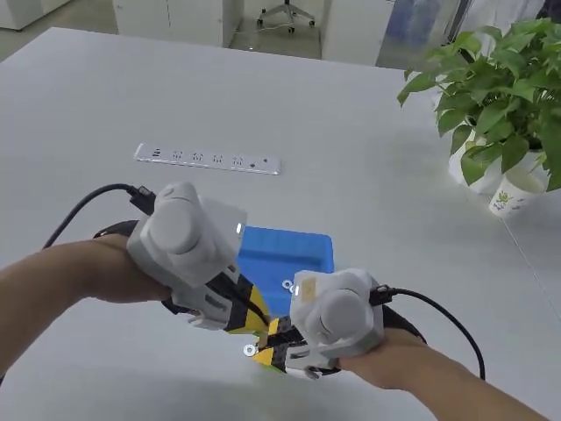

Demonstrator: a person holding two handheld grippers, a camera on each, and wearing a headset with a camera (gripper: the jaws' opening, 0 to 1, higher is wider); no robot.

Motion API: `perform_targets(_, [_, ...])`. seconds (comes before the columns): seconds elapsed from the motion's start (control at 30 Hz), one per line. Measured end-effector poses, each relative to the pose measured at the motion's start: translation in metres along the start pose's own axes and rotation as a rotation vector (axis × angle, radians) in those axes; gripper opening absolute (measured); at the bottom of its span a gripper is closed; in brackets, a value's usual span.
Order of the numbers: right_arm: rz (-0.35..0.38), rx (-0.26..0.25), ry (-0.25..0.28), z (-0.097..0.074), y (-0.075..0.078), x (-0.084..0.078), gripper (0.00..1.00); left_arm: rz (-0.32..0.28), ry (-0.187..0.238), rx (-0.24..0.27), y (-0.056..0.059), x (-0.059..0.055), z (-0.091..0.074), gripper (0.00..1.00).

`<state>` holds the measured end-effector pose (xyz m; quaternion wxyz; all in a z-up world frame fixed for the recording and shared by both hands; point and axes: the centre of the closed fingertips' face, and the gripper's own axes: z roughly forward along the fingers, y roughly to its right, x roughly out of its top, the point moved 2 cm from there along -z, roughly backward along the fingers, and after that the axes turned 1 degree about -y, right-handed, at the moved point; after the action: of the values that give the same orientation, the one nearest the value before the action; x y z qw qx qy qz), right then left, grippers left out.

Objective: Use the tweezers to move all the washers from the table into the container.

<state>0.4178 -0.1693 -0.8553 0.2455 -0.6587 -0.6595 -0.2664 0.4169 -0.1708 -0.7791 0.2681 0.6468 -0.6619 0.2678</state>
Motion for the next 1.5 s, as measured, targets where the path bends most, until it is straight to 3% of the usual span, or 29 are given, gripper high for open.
perform_targets(0.33, [-0.007,0.002,-0.001,-0.003,-0.002,0.002,0.11,-0.004,0.005,-0.002,0.002,0.002,-0.003,0.05])
perform_targets(0.73, [-0.012,-0.013,0.007,-0.020,0.002,0.012,0.11,0.008,0.020,0.004,-0.001,0.020,-0.013,0.05])
perform_targets(1.07, [-0.025,-0.033,0.021,-0.036,0.011,0.025,0.11,0.025,0.024,0.009,-0.010,0.036,-0.026,0.05])
perform_targets(1.5, [-0.052,-0.076,0.031,-0.054,0.040,0.039,0.11,0.066,0.018,0.037,-0.032,0.055,-0.040,0.05])
